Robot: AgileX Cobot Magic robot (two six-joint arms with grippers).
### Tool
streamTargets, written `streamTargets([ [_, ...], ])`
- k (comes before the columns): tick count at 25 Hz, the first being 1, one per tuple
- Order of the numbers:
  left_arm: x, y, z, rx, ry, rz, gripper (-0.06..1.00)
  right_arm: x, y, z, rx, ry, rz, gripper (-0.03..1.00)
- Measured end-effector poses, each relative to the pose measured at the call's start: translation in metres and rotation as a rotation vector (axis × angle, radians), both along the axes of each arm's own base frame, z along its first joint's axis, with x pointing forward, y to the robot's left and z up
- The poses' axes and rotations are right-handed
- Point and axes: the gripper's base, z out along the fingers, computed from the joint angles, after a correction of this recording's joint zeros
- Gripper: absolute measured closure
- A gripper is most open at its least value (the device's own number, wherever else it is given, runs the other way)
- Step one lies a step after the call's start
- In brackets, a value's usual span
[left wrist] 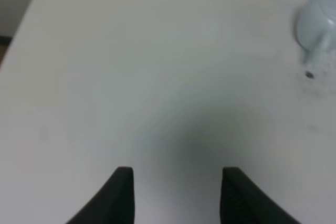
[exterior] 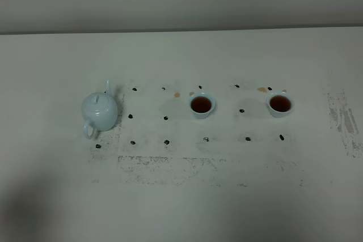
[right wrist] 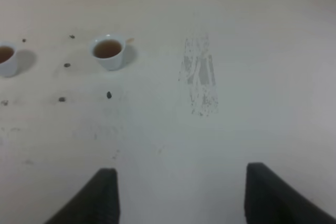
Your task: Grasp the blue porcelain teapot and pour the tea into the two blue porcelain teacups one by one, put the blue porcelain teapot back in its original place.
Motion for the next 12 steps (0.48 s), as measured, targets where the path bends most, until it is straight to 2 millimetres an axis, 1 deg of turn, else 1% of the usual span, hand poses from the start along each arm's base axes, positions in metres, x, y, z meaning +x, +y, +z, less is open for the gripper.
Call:
streamTargets([
  [3,-0.015,-0.006,-0.012,-0.016,-0.016,-0.013,0.54,0.0,0.0,0.0,0.0,0.0,0.0,0.43],
  [8,-0.021,-0.015,-0.039,-0.067,0.015,-0.117,0.54,0.0,0.0,0.0,0.0,0.0,0.0,0.43],
  [12,-0.023,-0.018,-0.049,-0.054,0.014,-0.215,0.54,0.0,0.0,0.0,0.0,0.0,0.0,0.43],
])
